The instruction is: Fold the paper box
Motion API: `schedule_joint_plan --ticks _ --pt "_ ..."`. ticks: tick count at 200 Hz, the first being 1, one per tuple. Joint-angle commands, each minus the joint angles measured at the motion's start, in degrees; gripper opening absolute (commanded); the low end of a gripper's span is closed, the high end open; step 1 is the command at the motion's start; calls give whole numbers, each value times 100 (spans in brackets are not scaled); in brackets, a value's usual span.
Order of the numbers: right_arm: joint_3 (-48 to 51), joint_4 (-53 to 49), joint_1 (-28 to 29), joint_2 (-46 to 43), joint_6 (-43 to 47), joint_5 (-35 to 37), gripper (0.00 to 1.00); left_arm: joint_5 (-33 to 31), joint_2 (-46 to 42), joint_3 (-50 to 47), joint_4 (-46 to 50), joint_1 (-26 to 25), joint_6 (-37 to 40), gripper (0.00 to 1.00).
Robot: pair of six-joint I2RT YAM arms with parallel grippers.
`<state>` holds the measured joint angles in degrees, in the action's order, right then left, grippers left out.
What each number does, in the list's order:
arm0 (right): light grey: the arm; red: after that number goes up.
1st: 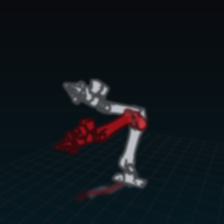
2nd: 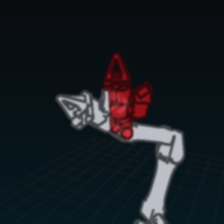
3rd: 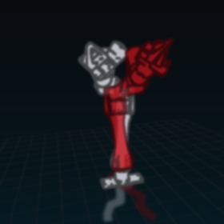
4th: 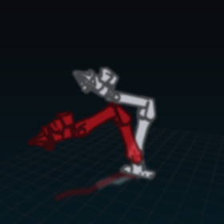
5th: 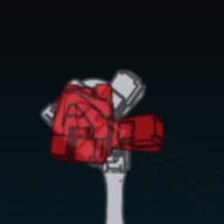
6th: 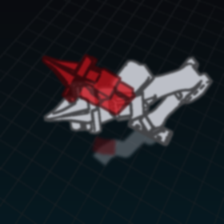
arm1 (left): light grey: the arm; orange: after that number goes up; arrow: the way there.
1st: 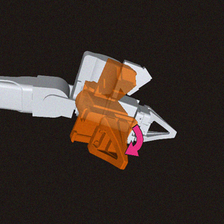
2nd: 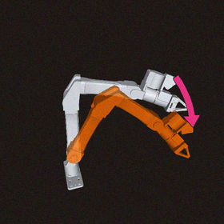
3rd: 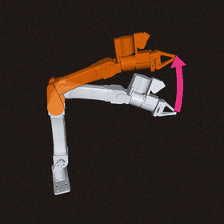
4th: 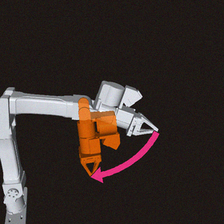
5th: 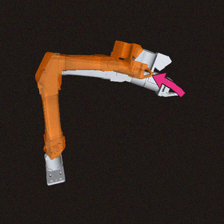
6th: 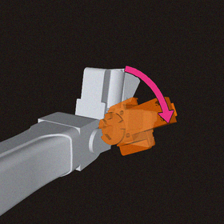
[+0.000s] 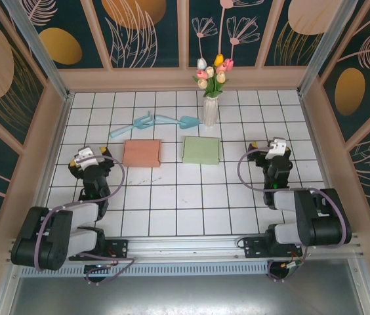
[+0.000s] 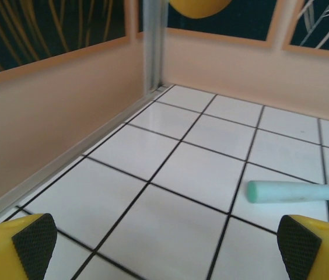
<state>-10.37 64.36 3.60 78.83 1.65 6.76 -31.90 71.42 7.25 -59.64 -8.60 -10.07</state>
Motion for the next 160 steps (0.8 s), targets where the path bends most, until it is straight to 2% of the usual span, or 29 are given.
schedule_joint_plan --ticks 1,9,21,35,51,55,64,73,83,117,160 --pt "425 1842 -248 776 101 -713 99 518 264 257 -572 34 244 98" --pt "432 2290 -309 1052 115 -870 99 472 390 377 -540 43 323 98" --pt "321 1623 -332 775 46 -877 99 407 545 487 -576 57 447 99" --pt "267 1703 -358 882 -47 -689 99 443 702 460 -903 60 665 98" --pt "-219 915 -362 968 -250 -173 99 657 1304 151 -2209 197 666 99" --pt "-252 748 -415 928 -298 -262 99 790 1457 126 -2445 253 670 99" --pt "-210 911 -512 955 -385 -336 99 956 1554 344 -1909 344 592 99" --pt "-228 798 -507 932 -379 -333 99 1021 1696 402 -2014 408 544 99" --pt "-236 803 -507 933 -367 -356 99 1327 1592 537 -1522 606 374 99" --pt "-308 682 -525 941 -262 -705 99 1384 1586 513 -1579 639 372 99" --pt "-308 670 -534 937 -262 -715 99 1388 1586 480 -1652 641 407 99"
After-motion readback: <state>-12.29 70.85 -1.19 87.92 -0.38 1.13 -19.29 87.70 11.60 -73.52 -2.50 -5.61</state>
